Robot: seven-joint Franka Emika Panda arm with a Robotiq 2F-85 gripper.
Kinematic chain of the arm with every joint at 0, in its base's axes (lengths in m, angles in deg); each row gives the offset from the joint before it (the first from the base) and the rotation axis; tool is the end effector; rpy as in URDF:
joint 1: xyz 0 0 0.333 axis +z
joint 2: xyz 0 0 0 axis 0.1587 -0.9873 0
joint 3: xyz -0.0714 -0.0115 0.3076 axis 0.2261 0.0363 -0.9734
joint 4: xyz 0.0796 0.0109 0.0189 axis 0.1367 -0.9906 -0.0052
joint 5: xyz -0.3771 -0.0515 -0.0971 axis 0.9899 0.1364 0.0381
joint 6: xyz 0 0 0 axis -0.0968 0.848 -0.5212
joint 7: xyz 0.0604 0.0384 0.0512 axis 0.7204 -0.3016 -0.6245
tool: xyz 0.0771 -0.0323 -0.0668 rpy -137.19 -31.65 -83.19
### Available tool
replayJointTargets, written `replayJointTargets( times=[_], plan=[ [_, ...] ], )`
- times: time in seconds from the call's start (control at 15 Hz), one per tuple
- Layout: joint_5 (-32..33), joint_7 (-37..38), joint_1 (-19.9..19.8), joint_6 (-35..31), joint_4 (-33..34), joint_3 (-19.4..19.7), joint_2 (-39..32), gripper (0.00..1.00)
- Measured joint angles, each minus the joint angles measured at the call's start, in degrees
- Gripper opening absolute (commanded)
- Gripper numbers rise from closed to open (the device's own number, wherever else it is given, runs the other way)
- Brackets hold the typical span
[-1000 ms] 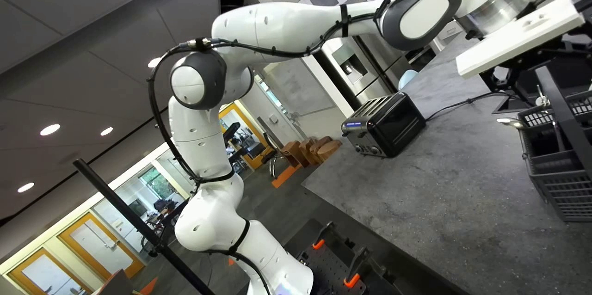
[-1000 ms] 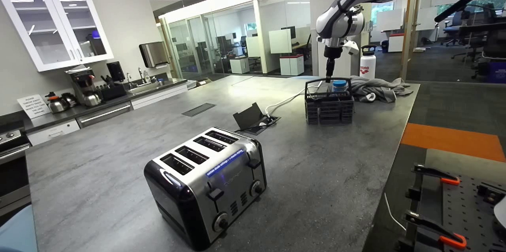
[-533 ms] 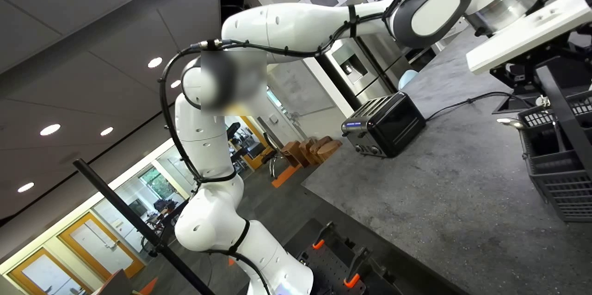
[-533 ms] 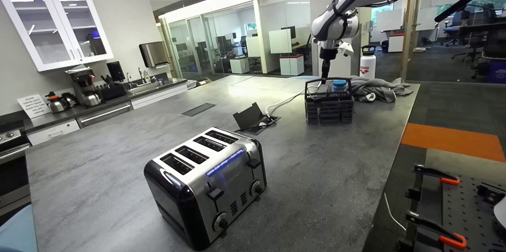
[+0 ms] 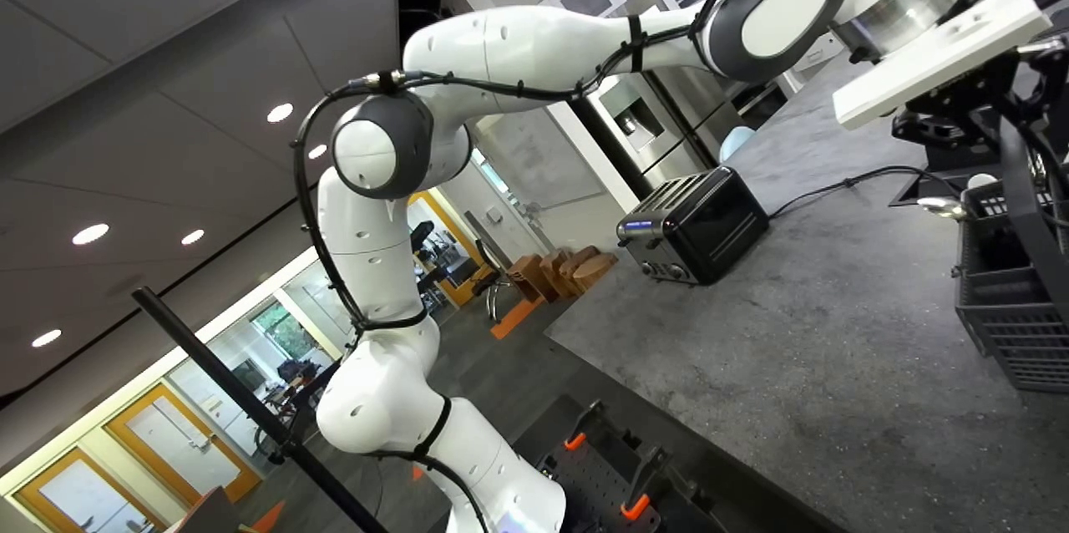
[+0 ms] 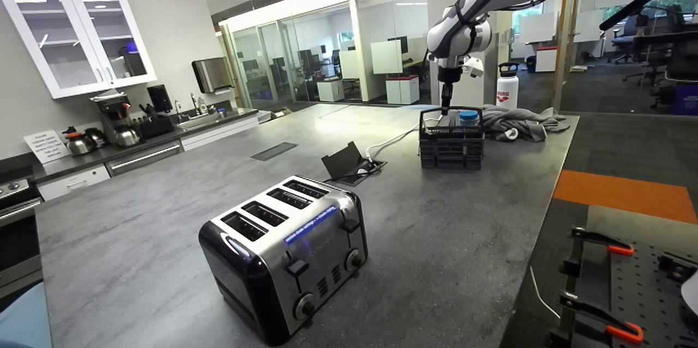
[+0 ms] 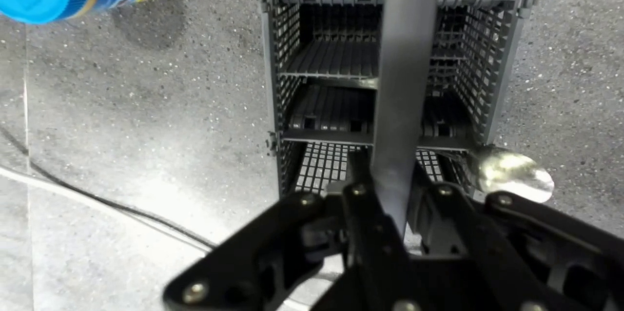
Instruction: Move the kitchen utensil holder to the left
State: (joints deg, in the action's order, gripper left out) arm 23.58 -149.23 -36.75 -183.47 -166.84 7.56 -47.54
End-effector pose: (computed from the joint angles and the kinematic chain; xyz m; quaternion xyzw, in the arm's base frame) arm 0.5939 -0.4127 0.3298 0.9790 0.1736 0.0815 0.0692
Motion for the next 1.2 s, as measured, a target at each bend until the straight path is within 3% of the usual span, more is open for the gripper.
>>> replayJointTargets(
  times=[0.8, 1.2],
  plan=[
    [2.9, 16.3, 2.2, 0.4, -1.0, -0.5, 1.2, 0.05],
    [2.9, 26.2, 4.9, 0.4, -6.2, -0.6, 6.0, 0.05]
  ],
)
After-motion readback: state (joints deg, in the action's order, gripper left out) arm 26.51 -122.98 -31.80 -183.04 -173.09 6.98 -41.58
